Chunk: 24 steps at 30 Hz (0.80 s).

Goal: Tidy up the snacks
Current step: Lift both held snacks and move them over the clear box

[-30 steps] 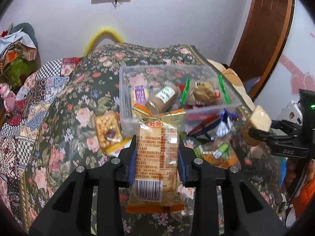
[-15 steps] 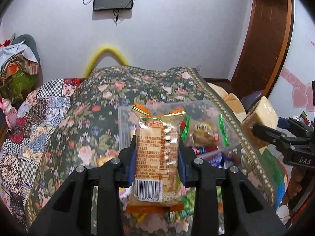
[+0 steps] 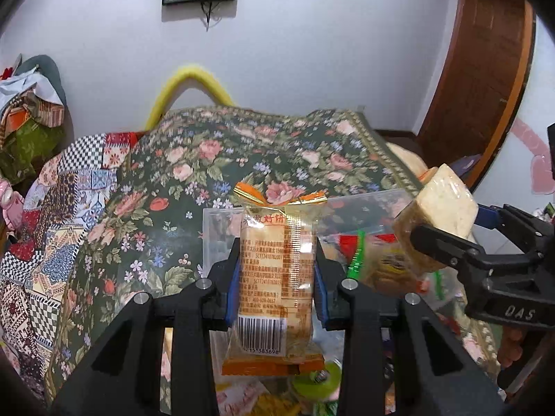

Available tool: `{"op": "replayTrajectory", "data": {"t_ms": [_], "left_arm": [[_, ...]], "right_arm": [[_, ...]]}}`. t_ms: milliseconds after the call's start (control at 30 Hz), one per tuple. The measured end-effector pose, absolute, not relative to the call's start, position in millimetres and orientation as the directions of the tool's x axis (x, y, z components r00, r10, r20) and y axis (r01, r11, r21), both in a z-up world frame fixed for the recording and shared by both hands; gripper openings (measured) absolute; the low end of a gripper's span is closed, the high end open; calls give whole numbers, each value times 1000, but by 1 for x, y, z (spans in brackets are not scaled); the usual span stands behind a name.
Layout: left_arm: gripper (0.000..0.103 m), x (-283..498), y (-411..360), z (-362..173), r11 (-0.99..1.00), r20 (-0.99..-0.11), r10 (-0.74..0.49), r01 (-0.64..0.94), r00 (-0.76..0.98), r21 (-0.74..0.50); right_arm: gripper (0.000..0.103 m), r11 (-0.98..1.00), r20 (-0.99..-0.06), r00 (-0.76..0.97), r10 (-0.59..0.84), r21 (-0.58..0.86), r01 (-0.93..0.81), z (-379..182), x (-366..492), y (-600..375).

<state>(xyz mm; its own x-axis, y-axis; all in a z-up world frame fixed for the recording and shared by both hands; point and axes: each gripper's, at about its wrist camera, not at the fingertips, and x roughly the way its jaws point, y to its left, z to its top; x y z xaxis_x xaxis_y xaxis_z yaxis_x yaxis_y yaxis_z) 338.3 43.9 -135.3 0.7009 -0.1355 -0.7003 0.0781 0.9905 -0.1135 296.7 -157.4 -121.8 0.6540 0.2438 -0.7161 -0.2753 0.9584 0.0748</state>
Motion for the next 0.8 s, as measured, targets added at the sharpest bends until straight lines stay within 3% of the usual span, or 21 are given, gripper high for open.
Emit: {"op": "replayTrajectory", "data": {"t_ms": [500,567,633,700,800], "left_arm": [[36,384,47,-180,990,-776,-134,55,616,-128],[41,385,49,-182,989,-782,-145,55,606,-140],[56,383,50,-181,986,-782,-155,52,604,-156],[62,379,52,-177,985,-776,-161,47,610,-167],[63,373,55,-167,985,-765,-159,47,624,-167]], "right_arm": [[82,945,-805,543,241,68,-319,-155,335,-135],[83,945,-815,529,237,66,-320,-158,336,-134],[83,943,-819,521,240,69,-326,-159,336,-134],[83,941,-812,529,244,68,-330,-157,333,-133],[85,940,-790,562,246,52,-337,-144,325,-134]]}}
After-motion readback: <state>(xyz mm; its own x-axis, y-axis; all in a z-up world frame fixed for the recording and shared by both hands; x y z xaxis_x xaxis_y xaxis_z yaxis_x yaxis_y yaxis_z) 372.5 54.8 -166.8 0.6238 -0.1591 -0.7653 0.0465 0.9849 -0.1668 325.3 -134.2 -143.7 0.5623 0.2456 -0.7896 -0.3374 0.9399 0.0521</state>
